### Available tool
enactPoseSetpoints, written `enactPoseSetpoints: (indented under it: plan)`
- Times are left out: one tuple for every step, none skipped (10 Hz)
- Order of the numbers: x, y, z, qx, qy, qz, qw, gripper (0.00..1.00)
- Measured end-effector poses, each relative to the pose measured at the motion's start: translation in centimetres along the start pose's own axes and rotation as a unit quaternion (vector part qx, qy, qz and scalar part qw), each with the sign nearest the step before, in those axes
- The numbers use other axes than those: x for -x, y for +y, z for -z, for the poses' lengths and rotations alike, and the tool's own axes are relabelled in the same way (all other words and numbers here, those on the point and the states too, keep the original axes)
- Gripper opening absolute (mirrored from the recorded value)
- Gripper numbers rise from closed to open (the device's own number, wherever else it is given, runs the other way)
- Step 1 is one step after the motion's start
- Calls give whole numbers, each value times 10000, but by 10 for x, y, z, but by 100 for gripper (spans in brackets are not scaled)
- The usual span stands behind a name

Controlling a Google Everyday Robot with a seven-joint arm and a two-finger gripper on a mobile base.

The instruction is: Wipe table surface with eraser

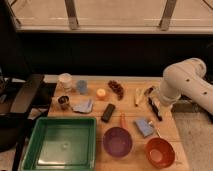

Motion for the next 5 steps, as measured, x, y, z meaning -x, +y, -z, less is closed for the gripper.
enactPoseSetpoints:
  plan:
    - [17, -9, 1, -84, -45, 464, 9989, 65]
    - [46, -24, 1, -174, -149, 1082, 9939, 65]
    - [68, -34, 1, -232, -229, 1511, 9880, 65]
    - [88, -44, -1, -288, -312, 1840, 9820, 65]
    - [109, -55, -3, -350, -421, 2100, 9762, 65]
